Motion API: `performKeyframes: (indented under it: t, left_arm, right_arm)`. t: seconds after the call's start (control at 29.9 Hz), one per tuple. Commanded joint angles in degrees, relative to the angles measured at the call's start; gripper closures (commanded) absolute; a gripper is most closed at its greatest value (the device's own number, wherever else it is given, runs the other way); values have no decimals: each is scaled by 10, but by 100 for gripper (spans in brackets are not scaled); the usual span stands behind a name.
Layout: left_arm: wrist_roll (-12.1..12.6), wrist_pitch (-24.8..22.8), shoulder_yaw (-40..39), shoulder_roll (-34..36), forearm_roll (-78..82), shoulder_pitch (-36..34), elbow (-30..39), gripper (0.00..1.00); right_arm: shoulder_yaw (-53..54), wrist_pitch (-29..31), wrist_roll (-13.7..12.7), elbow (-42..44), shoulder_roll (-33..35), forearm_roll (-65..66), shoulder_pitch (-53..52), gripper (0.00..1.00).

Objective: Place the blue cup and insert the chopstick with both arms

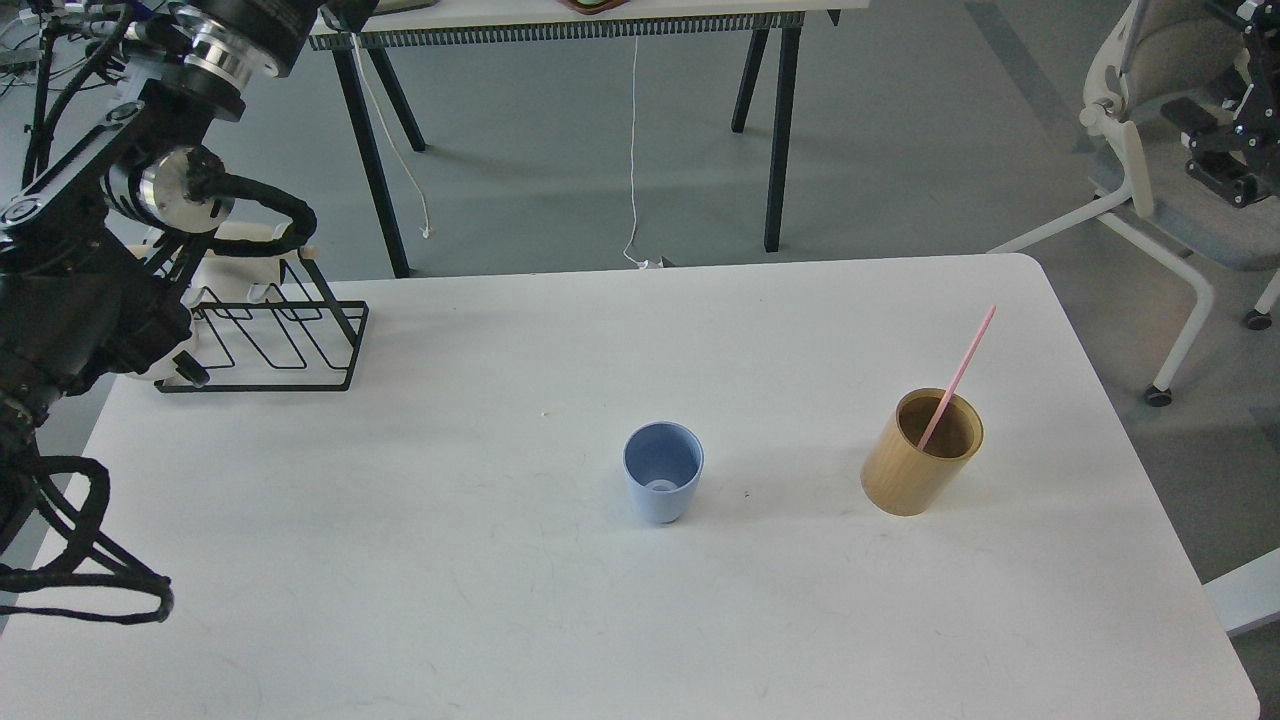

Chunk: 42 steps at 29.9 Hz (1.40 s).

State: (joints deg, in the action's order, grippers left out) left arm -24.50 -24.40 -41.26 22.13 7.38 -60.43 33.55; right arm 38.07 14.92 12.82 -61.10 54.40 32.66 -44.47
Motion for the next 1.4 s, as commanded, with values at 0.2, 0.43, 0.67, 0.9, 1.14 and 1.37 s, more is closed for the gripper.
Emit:
performKeyframes:
  t: [0.2,0.43,0.67,0.9,1.14,1.37]
  left_arm:
    - [84,-36,1,-24,-135,4,-99,2]
    - [89,-36,9,-24,-136,26,-104,1]
    - [89,-36,9,-24,-135,34,-104,1]
    - [89,-36,11,-27,-134,34,-103,1]
    - [89,-36,11,-25,-134,38,-103,1]
    - [87,-36,12,-19,-134,38,-103,1]
  right_arm:
    - [-117,-146,4,-132,38,185,8,8]
    - [-228,-265,3,-173,28,310,11,9]
    - [-297,-287,2,-175,18,327,13,18]
    - [-312,-285,-8,-173,-13,337,18,35]
    - [-332,-282,-32,-170,-25,373,22,52]
    - [-337,-281,-35,-169,-30,383,18,61]
